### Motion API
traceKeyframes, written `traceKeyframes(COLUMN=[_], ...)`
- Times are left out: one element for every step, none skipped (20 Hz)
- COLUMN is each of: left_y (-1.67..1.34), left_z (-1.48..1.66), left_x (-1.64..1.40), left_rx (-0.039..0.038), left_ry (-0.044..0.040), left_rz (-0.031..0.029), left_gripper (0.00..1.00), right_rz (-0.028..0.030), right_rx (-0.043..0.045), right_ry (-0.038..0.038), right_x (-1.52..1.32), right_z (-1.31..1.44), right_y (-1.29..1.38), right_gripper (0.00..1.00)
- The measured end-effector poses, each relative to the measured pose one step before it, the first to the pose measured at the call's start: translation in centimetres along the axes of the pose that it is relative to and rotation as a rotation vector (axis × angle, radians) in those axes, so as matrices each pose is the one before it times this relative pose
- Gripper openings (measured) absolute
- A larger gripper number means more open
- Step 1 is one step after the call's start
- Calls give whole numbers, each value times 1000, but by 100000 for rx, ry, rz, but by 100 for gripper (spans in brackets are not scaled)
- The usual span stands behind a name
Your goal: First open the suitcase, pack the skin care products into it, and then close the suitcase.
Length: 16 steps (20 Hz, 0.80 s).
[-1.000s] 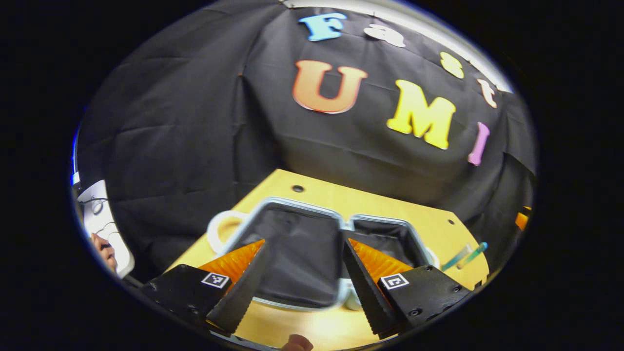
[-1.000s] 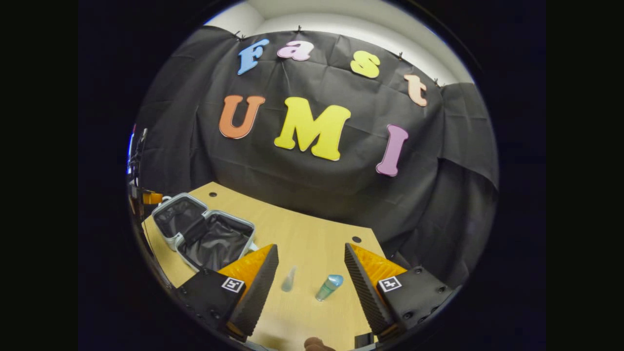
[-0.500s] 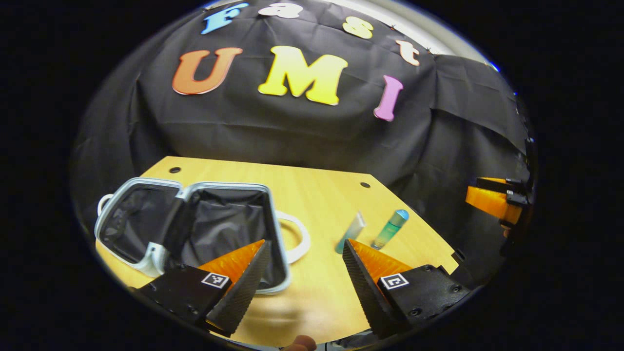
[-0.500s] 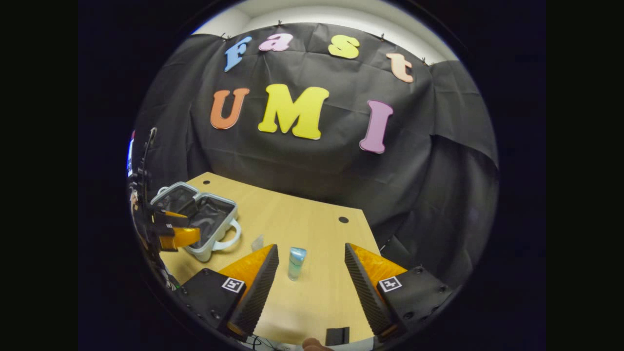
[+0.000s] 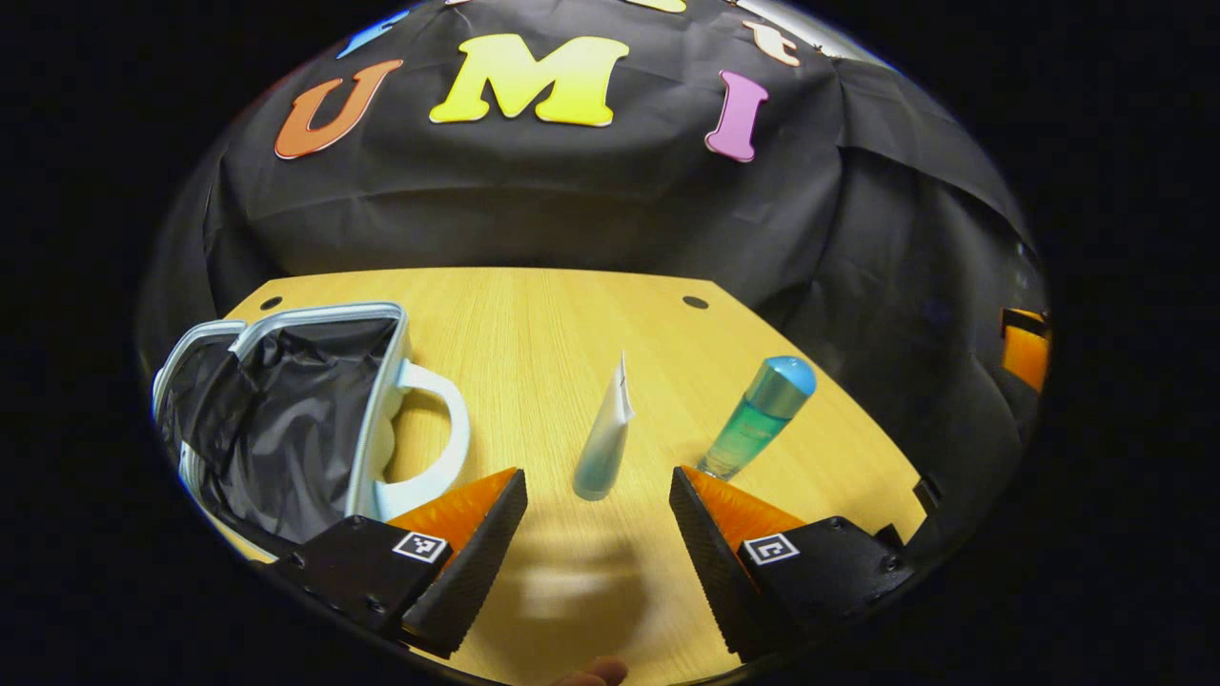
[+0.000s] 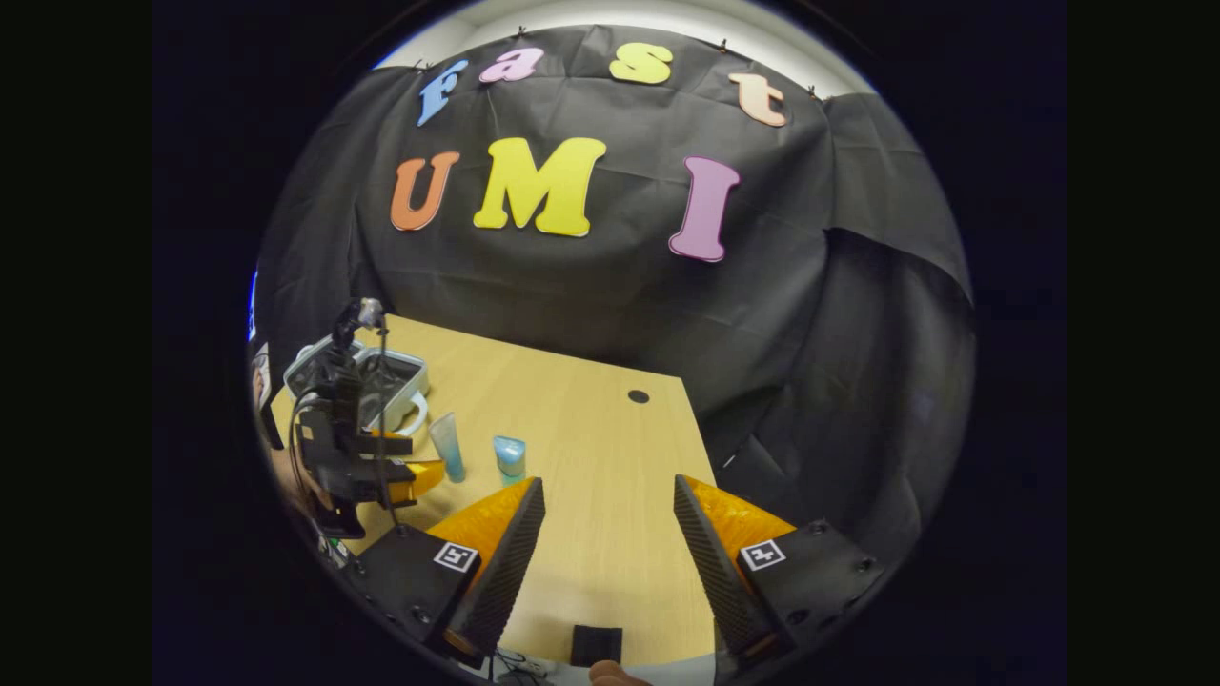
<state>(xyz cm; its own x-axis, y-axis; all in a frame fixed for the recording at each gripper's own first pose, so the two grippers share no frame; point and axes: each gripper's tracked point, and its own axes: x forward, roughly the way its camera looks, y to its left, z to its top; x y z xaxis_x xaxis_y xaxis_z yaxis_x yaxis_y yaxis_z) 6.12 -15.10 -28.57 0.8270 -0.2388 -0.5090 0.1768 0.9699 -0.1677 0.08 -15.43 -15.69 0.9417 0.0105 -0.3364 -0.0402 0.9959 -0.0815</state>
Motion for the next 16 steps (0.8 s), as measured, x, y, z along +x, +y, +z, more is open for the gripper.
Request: traceKeyframes(left_y=[77,141,270,87,273,516,336,-388,-587,-458,-288,-103,-170,-308,-520,-363], left_z=[-239,-147,-51,-245,11,210,304,16,-107,-294,-147,-112,-2,-258,-174,16], left_x=[1030,850,832,735,490,550,435,434,272,192,158,42,-93,-273,-386,-658], left_rx=[410,731,195,-303,-197,335,-304,-1208,-1278,-612,171,1398,349,-1705,-2336,-1414], left_ry=[716,42,120,632,83,-644,-1514,-128,977,1576,1498,874,587,1428,1352,673], left_rz=[869,975,938,81,1398,2690,1870,-1404,-2395,-1960,-1254,-228,-179,-1054,-1545,-870], left_gripper=[97,96,96,96,95,94,91,88,83,78,65,59,47,51,43,42], right_rz=[159,258,-500,-566,-415,-298,33,350,640,868,1379,1559,1234,951,1003,1633], right_rx=[-174,-254,-861,-890,-587,-656,-637,-734,-531,-141,172,348,240,237,132,396], right_ry=[1091,1098,1289,1061,816,785,707,636,785,637,448,168,140,-62,-61,-396], right_x=[291,261,231,278,193,131,103,140,148,10,18,70,187,272,133,190], right_z=[-468,-373,-401,-468,-297,-387,-423,-312,-342,-248,-229,-59,-63,100,-4,123], right_y=[-350,-237,-319,-273,-177,-153,-4,7,106,75,203,300,207,133,215,325], right_gripper=[81,81,81,81,81,81,82,81,80,80,80,80,80,80,82,80])
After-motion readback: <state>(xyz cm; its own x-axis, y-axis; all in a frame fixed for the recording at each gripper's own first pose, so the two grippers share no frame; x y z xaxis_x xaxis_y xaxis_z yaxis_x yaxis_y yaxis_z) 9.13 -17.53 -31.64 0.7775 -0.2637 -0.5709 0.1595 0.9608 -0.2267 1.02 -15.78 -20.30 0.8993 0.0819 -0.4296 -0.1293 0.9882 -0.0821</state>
